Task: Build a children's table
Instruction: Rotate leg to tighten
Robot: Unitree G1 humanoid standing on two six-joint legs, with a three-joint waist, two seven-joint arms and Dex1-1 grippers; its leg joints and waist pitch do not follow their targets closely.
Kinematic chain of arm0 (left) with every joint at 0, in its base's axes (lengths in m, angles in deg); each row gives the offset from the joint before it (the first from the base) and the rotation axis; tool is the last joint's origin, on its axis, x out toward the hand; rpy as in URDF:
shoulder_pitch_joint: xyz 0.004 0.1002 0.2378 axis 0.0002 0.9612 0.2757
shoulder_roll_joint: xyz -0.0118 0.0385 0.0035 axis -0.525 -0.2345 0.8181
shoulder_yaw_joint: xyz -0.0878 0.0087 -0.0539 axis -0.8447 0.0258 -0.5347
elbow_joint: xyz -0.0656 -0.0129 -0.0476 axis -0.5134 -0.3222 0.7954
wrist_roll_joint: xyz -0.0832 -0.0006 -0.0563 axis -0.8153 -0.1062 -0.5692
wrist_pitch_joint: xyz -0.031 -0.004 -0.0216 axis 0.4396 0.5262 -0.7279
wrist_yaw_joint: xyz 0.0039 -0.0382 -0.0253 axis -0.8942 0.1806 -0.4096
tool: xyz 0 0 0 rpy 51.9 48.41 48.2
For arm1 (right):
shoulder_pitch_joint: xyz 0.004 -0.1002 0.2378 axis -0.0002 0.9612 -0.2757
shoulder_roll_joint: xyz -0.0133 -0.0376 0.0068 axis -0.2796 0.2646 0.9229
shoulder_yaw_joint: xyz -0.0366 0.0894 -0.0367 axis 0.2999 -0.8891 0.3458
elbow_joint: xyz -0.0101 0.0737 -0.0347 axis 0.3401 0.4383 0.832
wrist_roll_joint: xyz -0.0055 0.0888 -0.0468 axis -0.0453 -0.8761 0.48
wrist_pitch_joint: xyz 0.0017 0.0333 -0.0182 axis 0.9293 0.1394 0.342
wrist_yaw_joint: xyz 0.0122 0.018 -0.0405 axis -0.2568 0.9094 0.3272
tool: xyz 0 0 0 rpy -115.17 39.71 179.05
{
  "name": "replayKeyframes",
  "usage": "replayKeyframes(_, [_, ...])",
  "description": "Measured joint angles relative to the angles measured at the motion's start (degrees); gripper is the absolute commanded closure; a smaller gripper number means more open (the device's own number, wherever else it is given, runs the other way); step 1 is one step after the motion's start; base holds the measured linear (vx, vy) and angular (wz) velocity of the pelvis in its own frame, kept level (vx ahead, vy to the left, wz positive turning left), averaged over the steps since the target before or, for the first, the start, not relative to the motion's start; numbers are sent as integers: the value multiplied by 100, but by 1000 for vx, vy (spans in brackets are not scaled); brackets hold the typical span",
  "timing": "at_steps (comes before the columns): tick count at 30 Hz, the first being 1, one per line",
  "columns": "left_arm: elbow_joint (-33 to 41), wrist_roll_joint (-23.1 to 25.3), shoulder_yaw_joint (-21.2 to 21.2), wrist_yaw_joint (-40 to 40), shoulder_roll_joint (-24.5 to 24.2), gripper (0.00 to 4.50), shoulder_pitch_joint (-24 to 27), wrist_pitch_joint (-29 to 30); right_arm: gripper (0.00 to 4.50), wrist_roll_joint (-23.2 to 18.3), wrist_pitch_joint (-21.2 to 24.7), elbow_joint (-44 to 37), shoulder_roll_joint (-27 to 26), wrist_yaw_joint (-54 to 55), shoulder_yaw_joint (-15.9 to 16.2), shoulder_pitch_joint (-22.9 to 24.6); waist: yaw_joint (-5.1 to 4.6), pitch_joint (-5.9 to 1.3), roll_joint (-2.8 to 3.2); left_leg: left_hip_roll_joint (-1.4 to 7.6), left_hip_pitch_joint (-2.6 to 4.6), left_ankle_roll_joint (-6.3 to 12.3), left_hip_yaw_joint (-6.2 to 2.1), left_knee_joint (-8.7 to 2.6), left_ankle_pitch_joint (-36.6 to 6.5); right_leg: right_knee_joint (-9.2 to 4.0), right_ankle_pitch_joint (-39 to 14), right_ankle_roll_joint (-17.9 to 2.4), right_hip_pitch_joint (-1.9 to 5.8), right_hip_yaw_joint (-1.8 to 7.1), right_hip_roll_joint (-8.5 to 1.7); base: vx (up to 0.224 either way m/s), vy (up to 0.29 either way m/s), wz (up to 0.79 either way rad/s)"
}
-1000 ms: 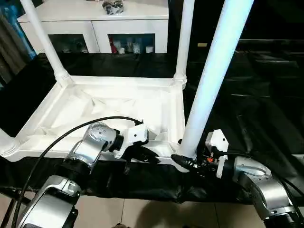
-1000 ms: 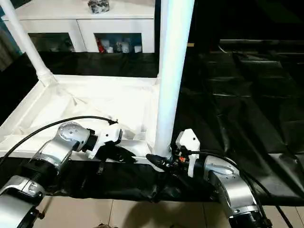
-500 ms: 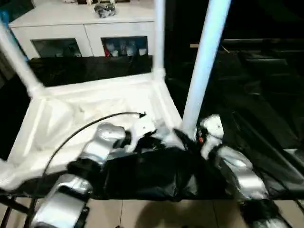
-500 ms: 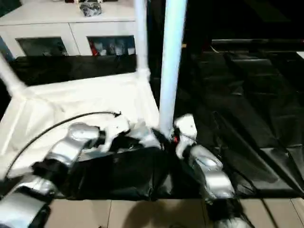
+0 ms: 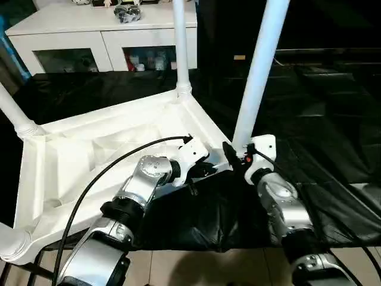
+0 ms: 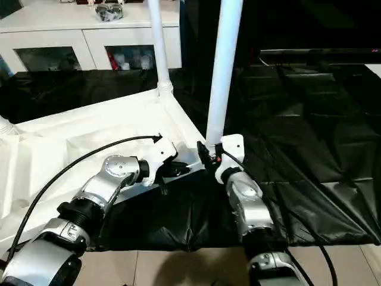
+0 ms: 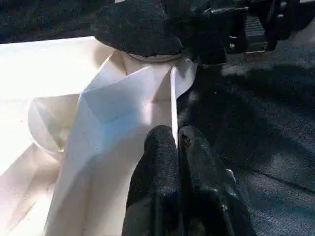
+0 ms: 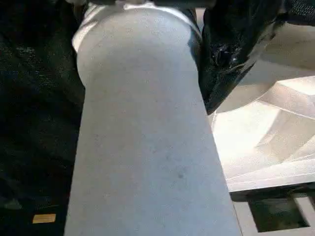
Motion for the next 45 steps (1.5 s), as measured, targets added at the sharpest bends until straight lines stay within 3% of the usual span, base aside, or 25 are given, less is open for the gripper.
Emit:
replayKeyframes(4, [-30, 5, -1, -48, -6, 450, -22, -9, 174, 10, -136, 218, -27, 45, -9, -113, -37, 8, -4, -13, -16, 1, -38, 0, -1, -44, 0, 1, -2, -18, 0, 0, 0, 0])
replayKeyframes(5, [-30, 5, -1, -47, -6, 450, -21, -11, 118, 9, -176, 245, -30, 40, -15, -118, -44, 8, -1, -20, -18, 1, -50, -6, -1, -64, 0, 1, 1, -21, 1, 0, 0, 0])
replayKeyframes(10, [13, -2, 30, 148, -21, 450, -38, -53, 84, -70, -362, 387, -48, -149, -140, -133, -39, 7, 0, -42, -53, 3, -57, -30, -1, -110, 1, -2, -3, -1, 0, 0, 0, 0])
replayKeyframes(15, [68, -140, 76, 547, -110, 450, -29, -237, 37, -120, -543, 249, 177, -738, -71, -7, 46, 5, 1, -38, -89, 7, -50, -30, 0, -68, 83, -106, -38, 3, 0, 0, 0, 0])
replayKeyframes(20, [147, -207, 109, 956, -265, 450, -28, -416, 5, -149, -536, -124, 490, -1235, 50, 299, 180, 7, 5, -24, -108, 8, -45, -60, -1, -3, 58, -69, -85, -4, 4, 31, -18, 5])
replayKeyframes(26, [250, -371, 235, 1666, -526, 450, 25, -656, 5, -349, -118, -1410, 1222, -2493, 435, 1000, 363, 12, 6, -4, -136, 37, -45, -54, 16, 23, 43, -59, -119, -15, 12, 0, 0, 0])
replayKeyframes(29, [281, -428, 278, 2071, -670, 450, 64, -761, 5, -483, 213, -2018, 1619, -3116, 619, 1293, 386, 22, 4, -3, -136, 32, -29, -39, 13, 23, 44, -60, -116, -3, 9, 0, 0, 0])
replayKeyframes(37, [280, -481, 357, 2524, -827, 450, 64, -896, 5, -564, 856, -2728, 2244, -3828, 900, 1422, 403, 29, -4, 19, -139, 7, 31, -22, -2, 22, 44, -60, -106, 13, 1, 0, 0, 0])
replayKeyframes(38, [280, -499, 371, 2582, -844, 450, 64, -908, 32, -566, 962, -2797, 2307, -3913, 919, 1431, 408, 29, -4, 19, -141, 7, 31, -22, -2, 22, 44, -60, -107, 13, 1, 0, 0, 0])
replayKeyframes(45, [319, -581, 481, 2963, -984, 450, 65, -918, 75, -675, 1469, -3128, 2612, -4343, 1011, 1437, 502, 27, -5, 42, -142, 8, 40, -17, -1, 28, 44, -60, -108, 2, 8, 0, 0, 0])
